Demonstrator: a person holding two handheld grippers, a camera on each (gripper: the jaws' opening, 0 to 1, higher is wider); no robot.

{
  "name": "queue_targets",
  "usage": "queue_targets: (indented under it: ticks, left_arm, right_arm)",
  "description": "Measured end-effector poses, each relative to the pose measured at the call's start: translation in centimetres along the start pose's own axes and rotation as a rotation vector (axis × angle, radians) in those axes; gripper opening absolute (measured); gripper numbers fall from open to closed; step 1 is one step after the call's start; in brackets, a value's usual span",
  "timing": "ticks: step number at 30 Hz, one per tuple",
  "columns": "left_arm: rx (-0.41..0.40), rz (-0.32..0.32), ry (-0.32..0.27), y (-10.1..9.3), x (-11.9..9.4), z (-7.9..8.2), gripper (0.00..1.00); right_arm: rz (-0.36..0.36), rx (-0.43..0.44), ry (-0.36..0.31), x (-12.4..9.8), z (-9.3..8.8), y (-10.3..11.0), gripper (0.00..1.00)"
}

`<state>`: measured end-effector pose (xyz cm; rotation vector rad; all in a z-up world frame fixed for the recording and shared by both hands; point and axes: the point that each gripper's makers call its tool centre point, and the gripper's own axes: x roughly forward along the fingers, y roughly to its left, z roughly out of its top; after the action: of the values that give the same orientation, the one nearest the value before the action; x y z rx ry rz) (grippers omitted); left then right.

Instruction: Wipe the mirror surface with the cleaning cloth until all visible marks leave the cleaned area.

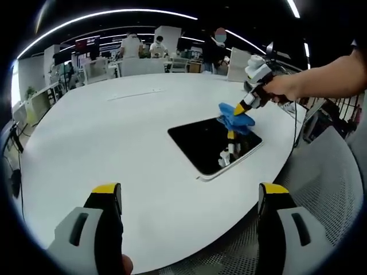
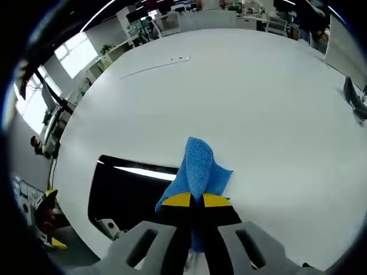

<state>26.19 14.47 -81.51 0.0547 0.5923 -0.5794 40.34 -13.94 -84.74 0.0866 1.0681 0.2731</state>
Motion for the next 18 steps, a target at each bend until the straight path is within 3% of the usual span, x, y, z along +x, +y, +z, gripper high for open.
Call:
queue_targets:
  ticks: [5,10,14,18]
  left_arm:
    - [0.001,-0.001,0.002,0.0,0.0,0.0,0.99]
    - [0.002,0.003,-0.004,0.1,0.0,0.0,0.99]
    - [0.004,0.003,-0.003,0.0,-0.1,0.0,0.99]
    - [0.004,0.005,-0.002,0.1,-0.1,0.0,0.99]
  right_arm:
    - [0.022,0.002,-0.031,-2.8,-0.3,-0.7,0.00]
    - [0.008,-0.035,-0.012,-4.2,-1.8,-2.4,0.00]
    - [-0.024,-0.022,0.042,-3.6,-3.8,-4.5,0.00]
    - [-0.032,-0.033,0.054,-2.8,-4.8,-5.3,0.00]
